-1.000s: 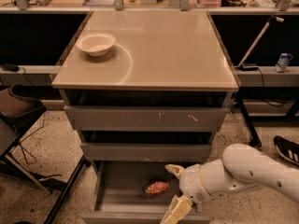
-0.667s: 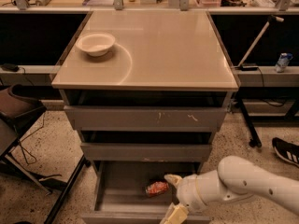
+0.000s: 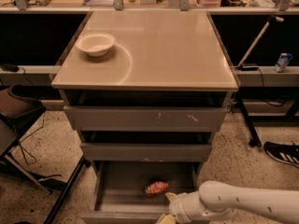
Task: Pick coke can from bottom drawer and place on counter
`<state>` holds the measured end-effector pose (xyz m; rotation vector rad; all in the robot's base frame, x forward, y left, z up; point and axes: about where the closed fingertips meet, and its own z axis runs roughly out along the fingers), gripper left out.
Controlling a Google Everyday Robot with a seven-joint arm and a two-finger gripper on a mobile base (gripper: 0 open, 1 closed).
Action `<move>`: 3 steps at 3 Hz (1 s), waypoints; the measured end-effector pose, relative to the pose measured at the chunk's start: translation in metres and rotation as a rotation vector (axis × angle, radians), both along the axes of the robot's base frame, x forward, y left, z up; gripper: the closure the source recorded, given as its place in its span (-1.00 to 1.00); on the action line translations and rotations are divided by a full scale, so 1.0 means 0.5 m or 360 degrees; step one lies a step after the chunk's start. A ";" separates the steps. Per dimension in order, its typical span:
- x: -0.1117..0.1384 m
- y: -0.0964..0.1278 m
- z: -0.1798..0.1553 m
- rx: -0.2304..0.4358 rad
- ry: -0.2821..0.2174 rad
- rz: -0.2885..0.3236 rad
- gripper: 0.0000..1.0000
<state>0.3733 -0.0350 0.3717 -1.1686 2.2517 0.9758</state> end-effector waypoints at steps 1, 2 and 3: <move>0.057 -0.068 -0.092 -0.0156 0.0023 -0.0280 -1.00; 0.099 -0.151 -0.091 -0.0259 -0.0042 -0.0539 -1.00; 0.109 -0.158 -0.093 -0.0273 -0.0065 -0.0564 -1.00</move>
Offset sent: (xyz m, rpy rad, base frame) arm 0.0733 -0.1482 -0.0331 -0.2464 -0.0937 -0.5711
